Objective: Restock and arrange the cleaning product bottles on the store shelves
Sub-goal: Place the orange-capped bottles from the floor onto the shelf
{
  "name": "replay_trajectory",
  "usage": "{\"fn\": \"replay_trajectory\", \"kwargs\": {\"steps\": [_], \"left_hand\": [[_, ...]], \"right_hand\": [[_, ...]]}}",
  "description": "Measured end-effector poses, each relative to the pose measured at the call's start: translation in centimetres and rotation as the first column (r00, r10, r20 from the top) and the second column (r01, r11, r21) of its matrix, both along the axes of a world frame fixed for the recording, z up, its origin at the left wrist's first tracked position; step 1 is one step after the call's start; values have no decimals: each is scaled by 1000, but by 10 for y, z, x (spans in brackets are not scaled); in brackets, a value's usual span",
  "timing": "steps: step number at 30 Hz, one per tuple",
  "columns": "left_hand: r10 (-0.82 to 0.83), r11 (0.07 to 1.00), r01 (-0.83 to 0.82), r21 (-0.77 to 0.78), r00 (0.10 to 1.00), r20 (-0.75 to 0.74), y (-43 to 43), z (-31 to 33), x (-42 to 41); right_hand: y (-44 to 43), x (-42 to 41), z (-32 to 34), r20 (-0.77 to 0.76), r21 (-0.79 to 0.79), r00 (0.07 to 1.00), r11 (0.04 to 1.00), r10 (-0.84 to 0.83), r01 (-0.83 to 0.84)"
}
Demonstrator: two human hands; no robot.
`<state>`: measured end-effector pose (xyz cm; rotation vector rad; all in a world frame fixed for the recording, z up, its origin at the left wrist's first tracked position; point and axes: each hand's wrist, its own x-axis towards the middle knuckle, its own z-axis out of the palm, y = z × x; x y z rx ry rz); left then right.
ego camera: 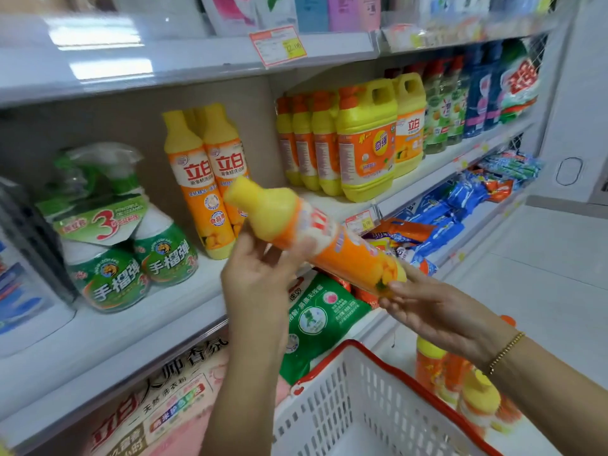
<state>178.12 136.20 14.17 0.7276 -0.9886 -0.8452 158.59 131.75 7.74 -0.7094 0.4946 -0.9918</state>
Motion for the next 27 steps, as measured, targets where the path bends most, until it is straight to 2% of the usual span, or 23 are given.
{"fn": "replay_trajectory", "kwargs": {"steps": [2, 5, 9, 12, 16, 19, 21, 24, 27], "left_hand": [[12, 1000, -7, 30, 986, -164, -1, 3, 11], [18, 998, 2, 69, 960, -279, -5, 9, 27], [-47, 987, 110, 120, 898, -438, -18, 7, 42], [-112, 966, 213, 148, 859, -500, -24, -1, 44], [-154, 920, 302, 248, 863, -482, -24, -11, 45], [-168, 881, 337, 332, 879, -446, -17, -10, 34], [-147, 878, 312, 363, 898, -414, -14, -9, 24], [-79, 908, 191, 372, 952, -294, -7, -6, -1], [-33, 937, 45, 347, 999, -40, 0, -6, -37]], "right_hand": [[10, 4, 15, -165, -212, 983, 976, -78, 42], [25, 15, 32, -333, -507, 887, 854, -320, 118], [47, 28, 46, -322, -804, 703, 575, -634, 151], [55, 31, 55, -252, -926, 622, 372, -741, 68], [53, 29, 53, -242, -964, 585, 261, -774, -53], [47, 19, 41, -268, -962, 607, 248, -748, -118], [42, 5, 34, -343, -938, 634, 290, -693, -191], [30, -29, 35, -566, -822, 627, 426, -535, -378], [18, -61, 52, -632, -727, 673, 594, -384, -344]]}}
